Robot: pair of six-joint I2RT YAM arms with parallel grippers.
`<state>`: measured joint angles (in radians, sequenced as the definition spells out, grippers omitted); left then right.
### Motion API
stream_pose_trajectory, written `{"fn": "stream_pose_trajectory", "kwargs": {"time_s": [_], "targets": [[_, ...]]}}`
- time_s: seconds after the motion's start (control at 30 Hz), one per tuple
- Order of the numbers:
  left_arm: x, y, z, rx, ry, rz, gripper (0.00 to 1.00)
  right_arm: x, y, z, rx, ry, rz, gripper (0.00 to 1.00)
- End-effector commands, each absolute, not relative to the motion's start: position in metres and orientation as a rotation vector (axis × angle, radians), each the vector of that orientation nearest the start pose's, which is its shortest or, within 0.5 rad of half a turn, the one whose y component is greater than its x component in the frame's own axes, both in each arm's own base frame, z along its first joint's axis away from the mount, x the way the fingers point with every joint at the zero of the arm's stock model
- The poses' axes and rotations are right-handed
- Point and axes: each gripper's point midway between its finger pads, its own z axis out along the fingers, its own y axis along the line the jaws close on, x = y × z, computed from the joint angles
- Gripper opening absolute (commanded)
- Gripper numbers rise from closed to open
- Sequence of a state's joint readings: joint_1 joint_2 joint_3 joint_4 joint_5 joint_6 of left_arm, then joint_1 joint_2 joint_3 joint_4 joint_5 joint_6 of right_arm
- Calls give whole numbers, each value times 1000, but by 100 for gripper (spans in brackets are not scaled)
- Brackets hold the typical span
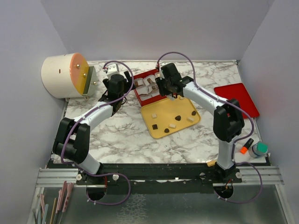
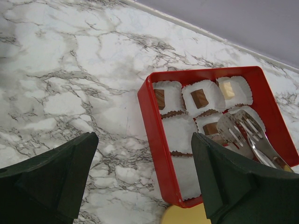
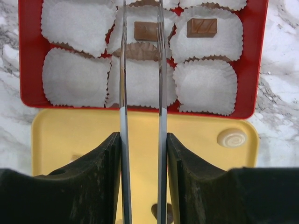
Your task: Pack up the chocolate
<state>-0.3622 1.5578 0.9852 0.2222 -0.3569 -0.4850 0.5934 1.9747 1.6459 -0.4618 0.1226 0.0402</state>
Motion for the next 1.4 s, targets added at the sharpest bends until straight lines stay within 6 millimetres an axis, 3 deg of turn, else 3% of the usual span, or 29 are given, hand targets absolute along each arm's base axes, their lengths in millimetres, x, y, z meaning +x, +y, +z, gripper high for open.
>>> {"fn": "stream_pose_trajectory", "kwargs": {"time_s": [0.0, 0.33, 0.57, 0.7, 0.93, 1.37], "targets": [[460, -125, 179, -358, 1858, -226, 91, 429, 270, 178, -585, 2191, 231, 41], [460, -126, 177, -356, 1863, -230, 91, 356, 260, 190, -645, 2174, 275, 39], [459, -127, 177, -353, 1865, -232, 91, 299, 255, 173, -679, 2217, 292, 39], [459, -126, 177, -353, 1866, -233, 91, 279, 248, 162, -673, 2251, 292, 40], [459, -127, 176, -353, 1869, -237, 91, 259, 244, 144, -693, 2308, 266, 41], [459, -128, 176, -355, 1867, -241, 91, 250, 256, 130, -725, 2348, 270, 43]]}}
